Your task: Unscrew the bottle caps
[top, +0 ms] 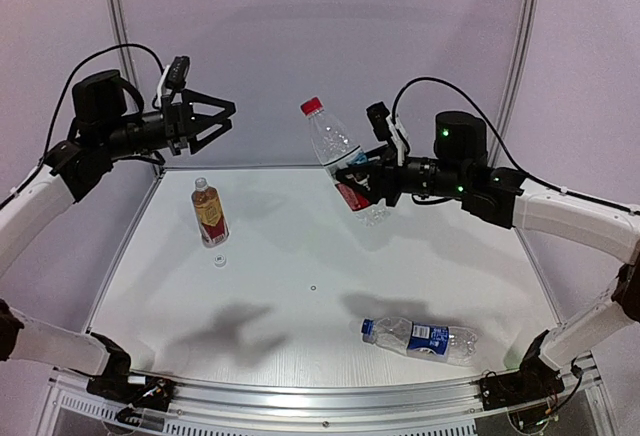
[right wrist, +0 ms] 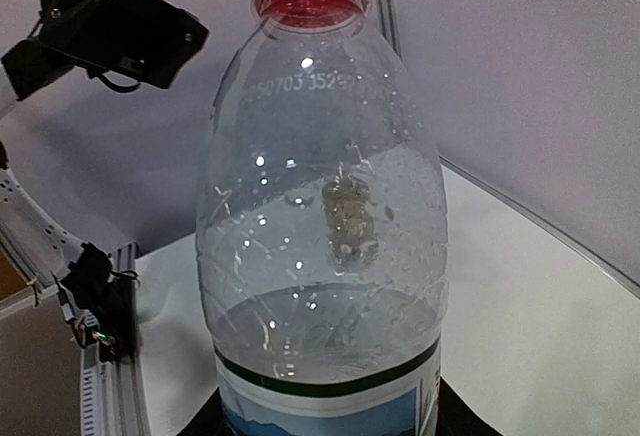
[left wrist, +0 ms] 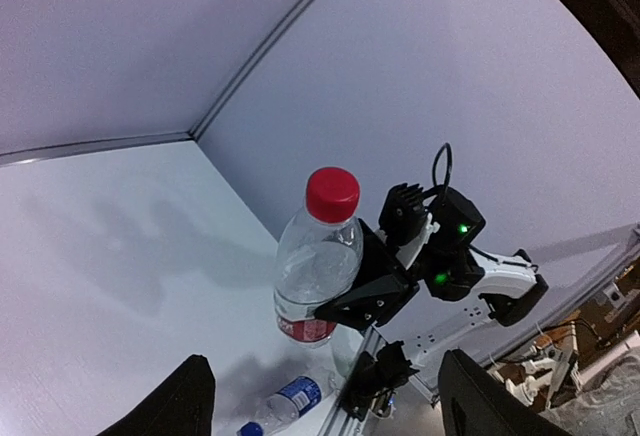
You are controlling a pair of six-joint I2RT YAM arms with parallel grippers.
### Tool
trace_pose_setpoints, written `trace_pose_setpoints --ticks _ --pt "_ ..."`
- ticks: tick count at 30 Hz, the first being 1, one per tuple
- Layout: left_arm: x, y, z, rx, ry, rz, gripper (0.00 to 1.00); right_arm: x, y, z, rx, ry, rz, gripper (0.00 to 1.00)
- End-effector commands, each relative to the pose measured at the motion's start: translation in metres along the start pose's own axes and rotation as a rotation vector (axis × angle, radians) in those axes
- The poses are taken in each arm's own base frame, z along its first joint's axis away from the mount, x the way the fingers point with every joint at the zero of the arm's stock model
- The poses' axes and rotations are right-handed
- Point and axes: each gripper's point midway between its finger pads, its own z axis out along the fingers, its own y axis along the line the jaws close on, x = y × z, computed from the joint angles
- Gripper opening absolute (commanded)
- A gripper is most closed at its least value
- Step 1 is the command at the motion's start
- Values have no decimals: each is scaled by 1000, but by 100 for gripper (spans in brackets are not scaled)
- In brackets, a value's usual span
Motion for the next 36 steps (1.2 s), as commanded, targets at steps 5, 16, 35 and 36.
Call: trace_pose_setpoints --ticks 5,16,35,36 --pt "-11 -48 33 149 56 61 72 -42 56 1 -195 -102 84 44" --pt "-8 -53 55 135 98 109 65 -45 84 14 -290 -90 139 41" --pt "-5 -64 59 122 70 146 43 -32 102 21 -343 -35 173 41" --pt "-5 -66 59 124 68 148 44 -31 102 21 -344 -32 174 41"
